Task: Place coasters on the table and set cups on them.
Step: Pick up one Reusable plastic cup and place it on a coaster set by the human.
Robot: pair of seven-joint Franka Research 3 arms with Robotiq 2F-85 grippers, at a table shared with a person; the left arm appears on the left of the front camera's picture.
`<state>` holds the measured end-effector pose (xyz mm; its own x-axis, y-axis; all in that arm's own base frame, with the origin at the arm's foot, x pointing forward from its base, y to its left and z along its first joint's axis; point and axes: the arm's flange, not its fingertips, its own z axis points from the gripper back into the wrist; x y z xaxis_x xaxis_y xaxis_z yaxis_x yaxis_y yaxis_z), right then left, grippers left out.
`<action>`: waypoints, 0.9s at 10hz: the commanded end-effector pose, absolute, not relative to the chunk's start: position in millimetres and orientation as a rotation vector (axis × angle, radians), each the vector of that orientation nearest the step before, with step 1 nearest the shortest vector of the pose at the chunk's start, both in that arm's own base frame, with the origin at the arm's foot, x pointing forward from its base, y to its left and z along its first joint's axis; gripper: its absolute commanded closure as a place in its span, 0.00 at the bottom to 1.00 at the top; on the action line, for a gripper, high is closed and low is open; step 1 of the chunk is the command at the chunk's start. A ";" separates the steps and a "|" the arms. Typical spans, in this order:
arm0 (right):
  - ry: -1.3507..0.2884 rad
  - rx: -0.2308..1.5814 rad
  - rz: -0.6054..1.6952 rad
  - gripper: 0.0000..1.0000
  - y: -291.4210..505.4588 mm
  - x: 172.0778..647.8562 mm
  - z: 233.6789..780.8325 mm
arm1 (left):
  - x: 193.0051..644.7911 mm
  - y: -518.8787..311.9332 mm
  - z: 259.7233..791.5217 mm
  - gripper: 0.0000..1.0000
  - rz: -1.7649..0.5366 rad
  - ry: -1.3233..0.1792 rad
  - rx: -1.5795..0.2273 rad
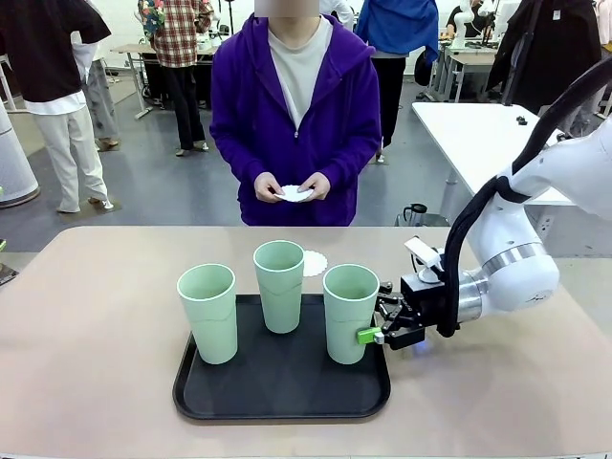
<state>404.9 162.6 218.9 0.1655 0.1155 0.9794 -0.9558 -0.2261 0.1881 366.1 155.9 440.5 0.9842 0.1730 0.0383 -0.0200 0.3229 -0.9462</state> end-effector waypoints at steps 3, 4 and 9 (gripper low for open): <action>-0.874 1.372 1.307 0.00 181.9 408.9 200.1 | 366.4 155.4 442.2 0.00 0.125 -0.149 -1.247; -0.887 1.374 1.325 0.00 183.0 408.9 198.8 | 366.4 155.4 442.2 0.00 0.125 -0.149 -1.247; -0.962 1.325 1.364 1.00 178.8 414.4 200.5 | 366.4 155.4 442.2 0.00 0.125 -0.149 -1.247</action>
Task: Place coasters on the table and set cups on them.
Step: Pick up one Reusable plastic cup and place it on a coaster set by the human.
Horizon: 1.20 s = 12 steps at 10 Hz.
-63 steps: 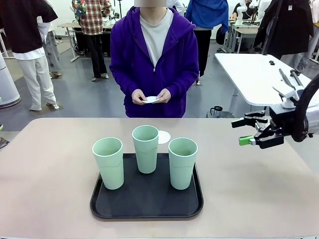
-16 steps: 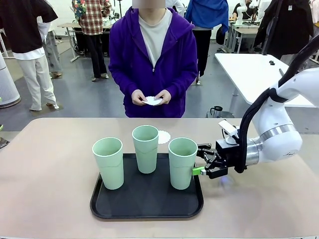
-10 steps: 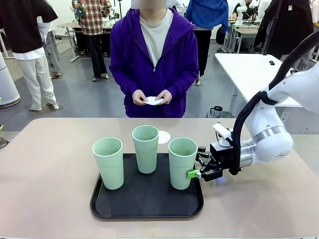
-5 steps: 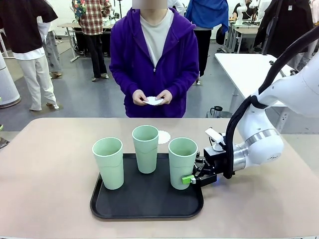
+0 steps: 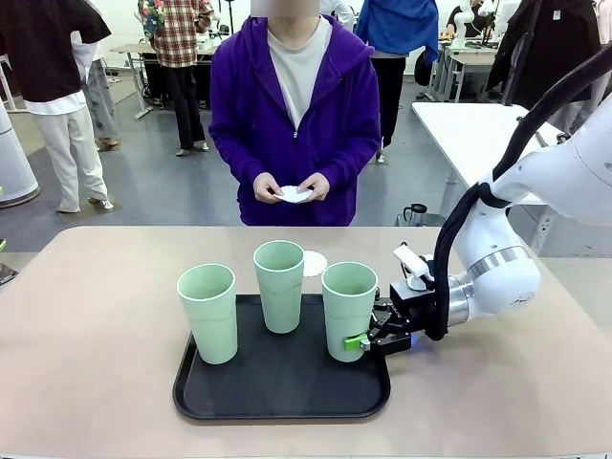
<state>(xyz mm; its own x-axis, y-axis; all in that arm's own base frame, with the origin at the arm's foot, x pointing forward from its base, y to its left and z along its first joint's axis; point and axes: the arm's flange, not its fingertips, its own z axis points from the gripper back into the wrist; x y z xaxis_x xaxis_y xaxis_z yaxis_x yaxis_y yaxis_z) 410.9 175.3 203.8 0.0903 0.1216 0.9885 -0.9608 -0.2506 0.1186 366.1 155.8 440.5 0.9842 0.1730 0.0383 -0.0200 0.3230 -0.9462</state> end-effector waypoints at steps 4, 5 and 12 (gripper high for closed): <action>-0.964 1.244 1.242 0.24 175.1 402.4 293.5 | 366.4 155.4 442.2 0.00 0.125 -0.149 -1.247; -0.958 1.236 1.202 0.24 169.7 404.7 333.4 | 366.4 155.4 442.2 0.00 0.125 -0.149 -1.247; -1.000 1.190 1.245 0.24 166.4 405.9 419.6 | 366.4 155.4 442.2 0.00 0.125 -0.149 -1.247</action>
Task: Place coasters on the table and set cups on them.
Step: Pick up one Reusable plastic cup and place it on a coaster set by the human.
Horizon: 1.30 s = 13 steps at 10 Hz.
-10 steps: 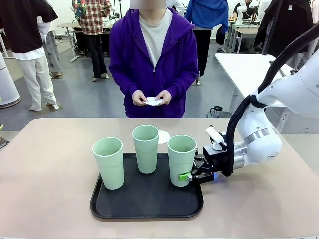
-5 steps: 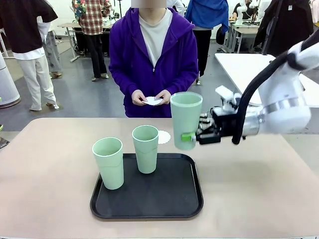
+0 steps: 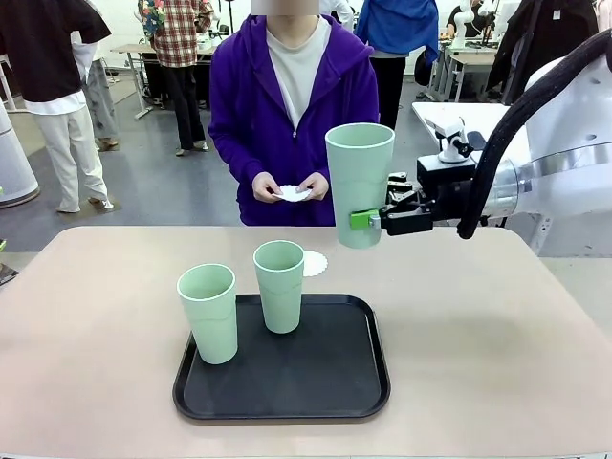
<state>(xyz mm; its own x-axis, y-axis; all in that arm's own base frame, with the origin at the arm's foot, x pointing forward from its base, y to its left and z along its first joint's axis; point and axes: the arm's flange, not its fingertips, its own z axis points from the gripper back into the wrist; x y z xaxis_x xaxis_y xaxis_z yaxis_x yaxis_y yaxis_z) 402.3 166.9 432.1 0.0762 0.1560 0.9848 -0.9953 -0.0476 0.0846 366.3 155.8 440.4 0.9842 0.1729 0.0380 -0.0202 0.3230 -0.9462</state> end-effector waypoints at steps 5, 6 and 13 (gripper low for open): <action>-0.994 1.307 1.261 0.18 165.0 460.7 413.6 | 366.4 155.4 442.2 0.00 0.125 -0.149 -1.247; -1.002 1.336 1.242 0.18 167.9 497.7 401.2 | 366.4 155.4 442.2 0.00 0.125 -0.149 -1.247; -1.033 1.218 1.247 0.18 231.1 621.2 321.3 | 366.4 155.4 442.2 0.00 0.125 -0.149 -1.247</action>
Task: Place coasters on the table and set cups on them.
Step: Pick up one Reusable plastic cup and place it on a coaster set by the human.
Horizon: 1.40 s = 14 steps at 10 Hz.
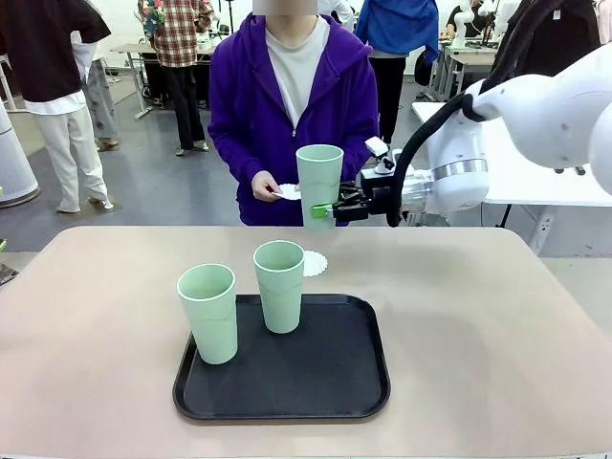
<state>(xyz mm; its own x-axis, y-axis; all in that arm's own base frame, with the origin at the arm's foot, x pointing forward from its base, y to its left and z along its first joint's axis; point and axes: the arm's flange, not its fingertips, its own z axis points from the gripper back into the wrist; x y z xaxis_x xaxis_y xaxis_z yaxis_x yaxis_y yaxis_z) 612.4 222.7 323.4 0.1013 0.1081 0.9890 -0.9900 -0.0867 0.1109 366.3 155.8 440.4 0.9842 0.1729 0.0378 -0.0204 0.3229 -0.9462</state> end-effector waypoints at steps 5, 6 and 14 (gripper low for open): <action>-1.010 1.216 1.241 0.18 228.4 622.2 314.1 | 366.4 155.4 442.2 0.00 0.125 -0.149 -1.247; -1.010 1.216 1.241 0.18 228.4 622.2 314.1 | 366.4 155.4 442.2 0.00 0.125 -0.149 -1.247; -1.018 1.191 1.256 0.18 232.1 628.5 305.9 | 366.4 155.4 442.2 0.00 0.125 -0.149 -1.247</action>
